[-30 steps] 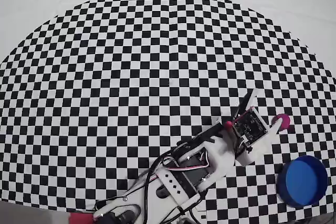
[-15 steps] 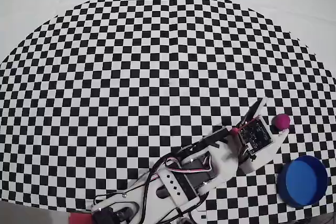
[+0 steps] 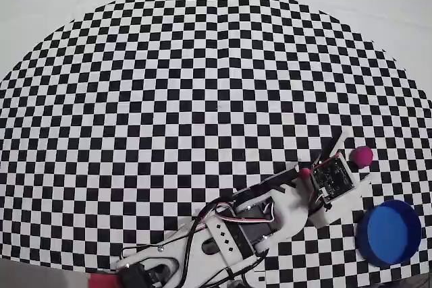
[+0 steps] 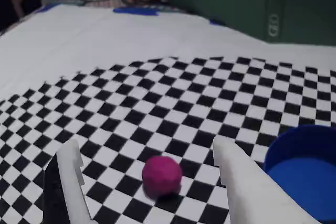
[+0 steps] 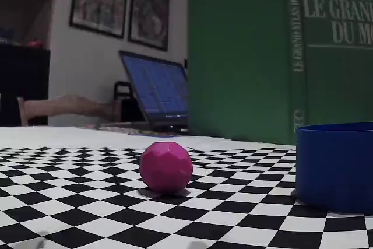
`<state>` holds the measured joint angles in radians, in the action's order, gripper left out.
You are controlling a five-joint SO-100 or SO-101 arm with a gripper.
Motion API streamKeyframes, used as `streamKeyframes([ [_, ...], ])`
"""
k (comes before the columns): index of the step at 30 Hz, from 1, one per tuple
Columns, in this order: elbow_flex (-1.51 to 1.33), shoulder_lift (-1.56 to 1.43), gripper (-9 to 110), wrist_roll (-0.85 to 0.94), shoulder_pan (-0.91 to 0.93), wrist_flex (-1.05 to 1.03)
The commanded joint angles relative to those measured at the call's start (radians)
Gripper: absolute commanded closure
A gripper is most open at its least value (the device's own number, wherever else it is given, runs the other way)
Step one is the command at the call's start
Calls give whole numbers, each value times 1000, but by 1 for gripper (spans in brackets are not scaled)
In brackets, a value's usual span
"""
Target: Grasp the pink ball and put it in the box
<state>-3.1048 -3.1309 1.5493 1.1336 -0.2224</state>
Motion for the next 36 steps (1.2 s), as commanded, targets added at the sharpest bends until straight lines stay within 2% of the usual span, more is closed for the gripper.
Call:
streamKeyframes([
  [1, -8, 37, 72, 11, -2, 28],
  [12, 23, 184, 73, 3, -31, 92],
  [36, 272, 696, 73, 0, -35, 235],
])
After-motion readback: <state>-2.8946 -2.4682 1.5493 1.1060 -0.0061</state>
